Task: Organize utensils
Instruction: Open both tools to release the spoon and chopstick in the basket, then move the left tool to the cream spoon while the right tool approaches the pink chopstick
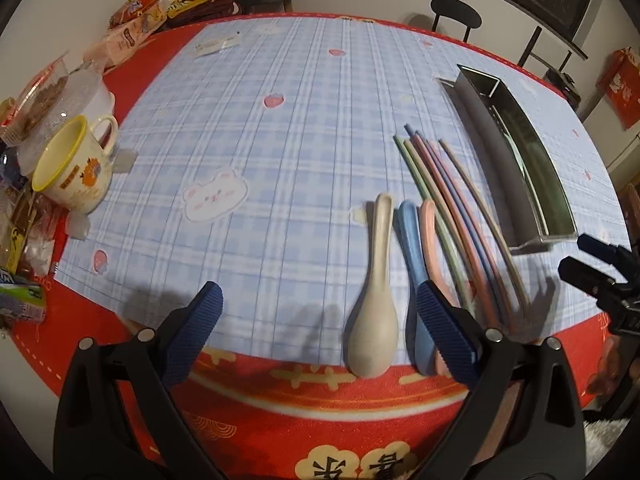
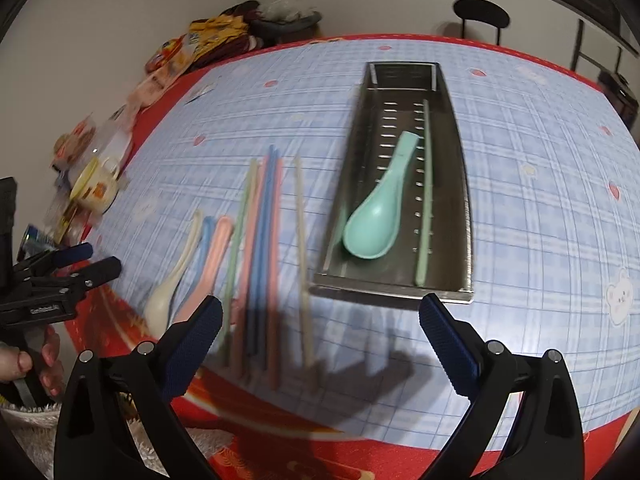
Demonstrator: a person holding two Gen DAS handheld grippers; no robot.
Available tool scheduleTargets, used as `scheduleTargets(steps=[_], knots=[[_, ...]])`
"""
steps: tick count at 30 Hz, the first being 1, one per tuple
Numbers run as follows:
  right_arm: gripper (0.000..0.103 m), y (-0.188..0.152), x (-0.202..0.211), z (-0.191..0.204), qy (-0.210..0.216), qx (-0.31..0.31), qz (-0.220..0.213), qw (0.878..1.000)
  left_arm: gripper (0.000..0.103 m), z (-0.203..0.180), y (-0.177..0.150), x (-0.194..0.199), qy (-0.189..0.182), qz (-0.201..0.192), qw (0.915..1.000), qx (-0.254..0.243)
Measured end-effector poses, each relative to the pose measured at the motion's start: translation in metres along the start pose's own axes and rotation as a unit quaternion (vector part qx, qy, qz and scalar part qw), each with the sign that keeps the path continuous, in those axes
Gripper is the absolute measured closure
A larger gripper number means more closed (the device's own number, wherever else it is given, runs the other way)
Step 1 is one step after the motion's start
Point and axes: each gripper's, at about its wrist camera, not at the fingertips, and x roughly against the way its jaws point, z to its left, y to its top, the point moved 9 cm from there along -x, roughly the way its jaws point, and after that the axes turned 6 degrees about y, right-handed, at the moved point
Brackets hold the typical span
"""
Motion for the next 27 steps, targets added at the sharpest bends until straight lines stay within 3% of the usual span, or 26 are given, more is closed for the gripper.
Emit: scheduleTargets(steps=[2, 7, 15, 18, 24, 27], knots=[[0.011, 0.004, 0.004, 0.003, -0.007, 0.009, -0.006, 1.0, 0.009, -0.005, -0.001, -0.004, -0.011, 0.004, 0.9998, -0.017], [0.022, 0.009, 0.005, 0.005, -0.027, -0.013, -0.019, 0.999, 0.018, -0.027, -0.01, -0.021, -0.009, 0.021, 0.9933, -0.113], [0.03, -0.005, -0.002, 0.015, -0.036, -0.024, -0.005, 0.999, 0.038, -0.051, -0.028, -0.04, -0.025, 0.054, 0.981, -0.185], [0.04, -0.008, -0.006, 0.018, -0.028, -0.027, 0.003, 0.999, 0.039, -0.056, -0.027, -0.042, -0.014, 0.05, 0.9769, -0.207], [0.079, -0.022, -0.022, 0.033, 0.0, -0.011, 0.04, 0.999, 0.051, -0.059, -0.027, -0.045, -0.018, 0.057, 0.9748, -0.215], [0.087, -0.024, -0.03, 0.047, 0.019, 0.006, 0.05, 0.999, 0.066, -0.057, -0.029, -0.043, -0.034, 0.06, 0.9745, -0.214]])
